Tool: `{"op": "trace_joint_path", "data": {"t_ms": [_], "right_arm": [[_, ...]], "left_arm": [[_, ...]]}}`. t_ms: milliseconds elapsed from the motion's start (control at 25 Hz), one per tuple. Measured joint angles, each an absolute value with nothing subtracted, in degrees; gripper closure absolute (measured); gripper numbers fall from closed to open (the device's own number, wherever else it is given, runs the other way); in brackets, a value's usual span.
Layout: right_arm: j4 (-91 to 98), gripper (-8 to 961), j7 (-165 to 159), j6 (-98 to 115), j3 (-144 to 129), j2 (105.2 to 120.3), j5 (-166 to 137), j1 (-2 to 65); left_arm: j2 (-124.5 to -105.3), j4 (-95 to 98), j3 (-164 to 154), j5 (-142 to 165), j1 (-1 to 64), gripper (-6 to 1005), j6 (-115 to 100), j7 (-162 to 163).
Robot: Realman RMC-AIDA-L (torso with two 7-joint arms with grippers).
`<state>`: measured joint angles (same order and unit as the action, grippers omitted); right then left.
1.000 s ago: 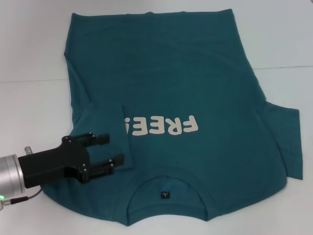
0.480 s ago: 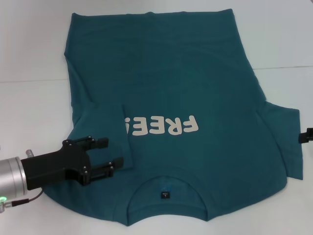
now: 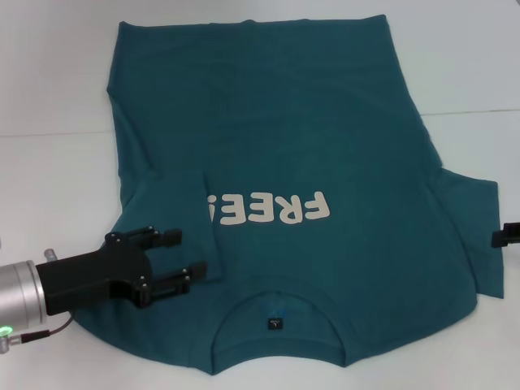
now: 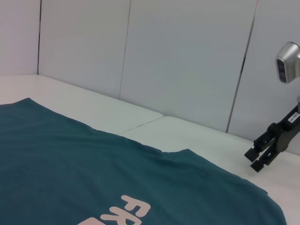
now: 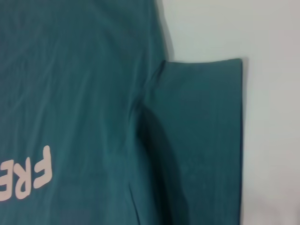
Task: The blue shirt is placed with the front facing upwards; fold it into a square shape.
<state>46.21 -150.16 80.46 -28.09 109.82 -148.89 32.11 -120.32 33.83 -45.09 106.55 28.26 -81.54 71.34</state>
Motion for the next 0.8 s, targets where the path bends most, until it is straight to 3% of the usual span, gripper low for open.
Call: {"op": "trace_joint_path", "data": {"t_ms": [800], "right_arm": [[42.98,11,-149.51,77.49,-28.39,110.96,-148.52,32.40]], "left_arm": [[-120.23,33.83,-45.08,106.61,28.57,288,-81.44,71.52]]}}
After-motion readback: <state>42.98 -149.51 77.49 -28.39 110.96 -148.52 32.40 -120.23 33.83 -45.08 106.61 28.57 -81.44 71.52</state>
